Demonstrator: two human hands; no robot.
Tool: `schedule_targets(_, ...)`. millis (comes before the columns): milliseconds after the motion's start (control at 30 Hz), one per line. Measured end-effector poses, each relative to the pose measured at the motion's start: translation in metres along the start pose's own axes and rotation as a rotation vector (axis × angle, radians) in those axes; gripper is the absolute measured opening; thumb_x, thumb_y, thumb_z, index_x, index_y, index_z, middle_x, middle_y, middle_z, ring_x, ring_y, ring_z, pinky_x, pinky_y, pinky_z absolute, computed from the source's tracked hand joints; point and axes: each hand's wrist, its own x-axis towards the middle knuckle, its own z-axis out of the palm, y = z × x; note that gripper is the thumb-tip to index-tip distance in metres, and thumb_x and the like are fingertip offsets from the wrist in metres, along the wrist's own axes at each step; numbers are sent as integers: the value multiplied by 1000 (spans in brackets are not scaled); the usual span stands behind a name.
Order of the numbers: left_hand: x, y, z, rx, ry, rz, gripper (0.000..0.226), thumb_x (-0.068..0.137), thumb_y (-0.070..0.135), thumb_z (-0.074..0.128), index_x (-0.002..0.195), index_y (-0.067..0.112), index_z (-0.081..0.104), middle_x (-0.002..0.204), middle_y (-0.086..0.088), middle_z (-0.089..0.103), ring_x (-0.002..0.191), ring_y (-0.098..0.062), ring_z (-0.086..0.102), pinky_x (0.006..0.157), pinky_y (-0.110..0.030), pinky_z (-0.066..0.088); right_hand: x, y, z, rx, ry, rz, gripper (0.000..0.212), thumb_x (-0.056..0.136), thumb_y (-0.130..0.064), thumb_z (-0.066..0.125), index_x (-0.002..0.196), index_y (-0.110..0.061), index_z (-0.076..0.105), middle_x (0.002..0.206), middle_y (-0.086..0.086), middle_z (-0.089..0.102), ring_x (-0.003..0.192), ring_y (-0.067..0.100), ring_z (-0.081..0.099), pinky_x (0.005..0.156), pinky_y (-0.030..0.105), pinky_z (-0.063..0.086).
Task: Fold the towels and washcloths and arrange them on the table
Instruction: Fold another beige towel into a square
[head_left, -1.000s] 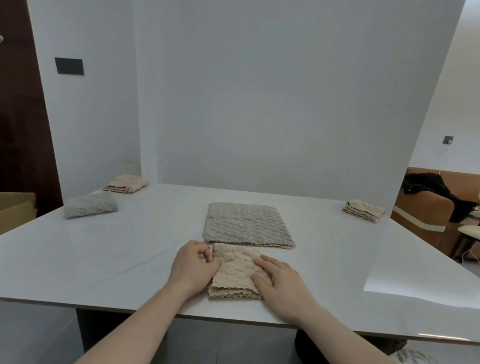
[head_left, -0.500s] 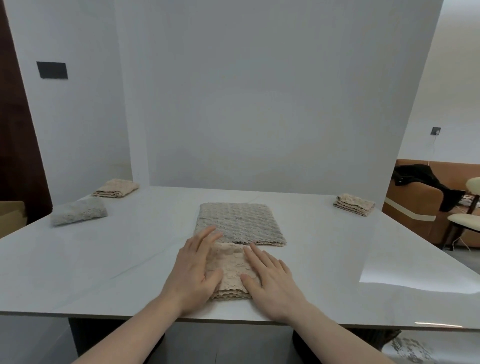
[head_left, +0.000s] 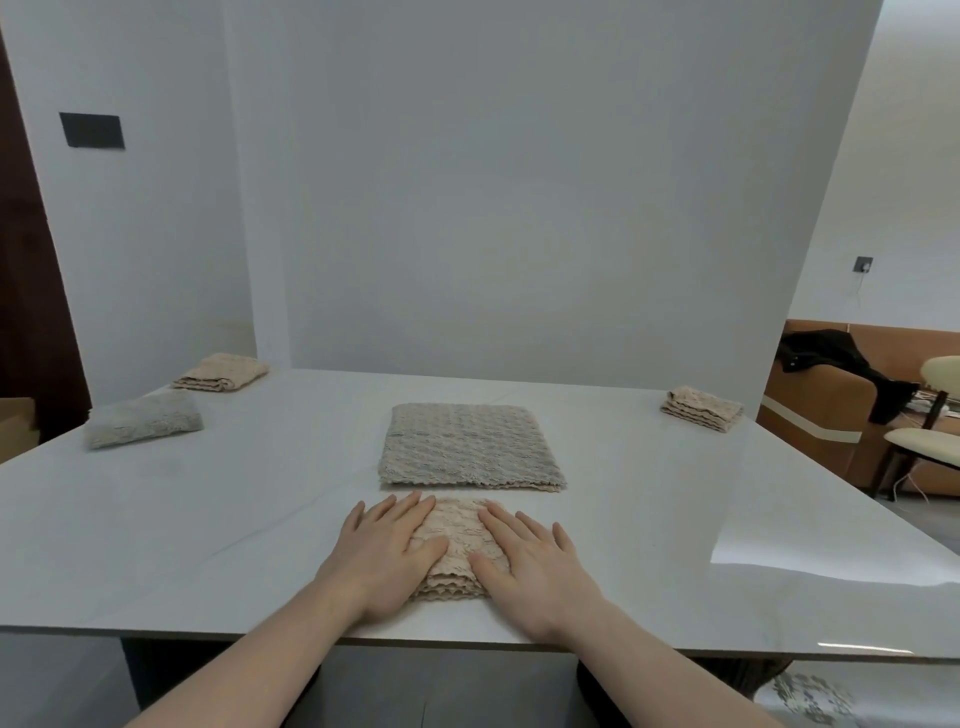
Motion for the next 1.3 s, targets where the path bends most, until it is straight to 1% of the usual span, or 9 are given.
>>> schedule_targets(267, 2, 1, -4, -157, 76, -135, 58, 104, 55, 24, 155, 32, 38, 164, 16, 29, 154, -10, 18, 127, -43, 1, -1, -1, -1, -8, -4, 8, 70, 98, -63, 25, 162, -39, 12, 169, -24, 5, 157, 10, 6, 128, 50, -2)
schedule_targets(467, -3, 3, -4, -24, 206, -213, 59, 93, 53, 38, 144, 25, 48, 150, 8, 49, 142, -17, 38, 125, -43, 16, -8, -1, -6, 116, 114, 80, 80, 94, -66, 33, 163, -29, 16, 168, -15, 19, 154, 6, 17, 129, 41, 5)
schedule_targets(600, -6, 6, -8, 8, 185, -230, 67, 87, 65, 31, 137, 26, 51, 149, 8, 48, 141, -19, 36, 125, -45, 15, -8, -1, -9, 110, 144, 117, 71, 97, -63, 27, 157, -27, 33, 164, -13, 30, 151, 5, 23, 128, 39, 9)
schedule_targets(700, -5, 4, -8, -48, 169, -207, 70, 75, 70, 23, 125, 29, 50, 135, 11, 53, 132, -16, 40, 121, -40, 23, -8, -2, -7, 81, 131, 126, 66, 97, -63, 31, 154, -30, 36, 162, -17, 28, 151, 4, 21, 128, 37, 6)
schedule_targets(767, -3, 1, -8, -92, 160, -186, 74, 74, 70, 26, 134, 31, 47, 140, 15, 49, 134, -13, 36, 120, -37, 24, -8, -2, -8, 78, 121, 118, 59, 96, -63, 35, 148, -34, 38, 160, -21, 27, 150, 0, 19, 128, 35, 5)
schedule_targets(867, 0, -2, -7, -129, 141, -161, 78, 73, 65, 28, 144, 37, 44, 150, 24, 37, 142, -4, 25, 122, -32, 18, -5, 1, -8, 106, 92, 120, 36, 94, -65, 39, 123, -43, 40, 158, -28, 24, 149, -6, 15, 128, 32, 1)
schedule_targets(1033, 3, -4, -6, -211, 130, -177, 53, 70, 59, 39, 115, 44, 62, 140, 37, 36, 135, 4, 27, 118, -29, 20, 3, 6, -4, 194, 93, 119, 27, 83, -70, 35, 91, -48, 46, 146, -39, 28, 148, -12, 13, 127, 30, 2)
schedule_targets(1200, 5, -4, -8, -243, 79, -241, 41, 75, 53, 53, 111, 42, 69, 137, 31, 43, 138, 0, 30, 118, -32, 22, 5, 9, -4, 298, 108, 129, 17, 88, -58, 52, 102, -49, 57, 142, -39, 39, 146, -12, 20, 127, 30, 6)
schedule_targets(1300, 8, 2, -23, -261, -61, -331, 36, 78, 53, 55, 103, 34, 73, 144, 25, 40, 142, -9, 29, 121, -36, 22, 12, 5, -21, 383, -11, 201, 10, 90, -45, 63, 98, -47, 59, 141, -33, 44, 145, -7, 24, 126, 31, 7)
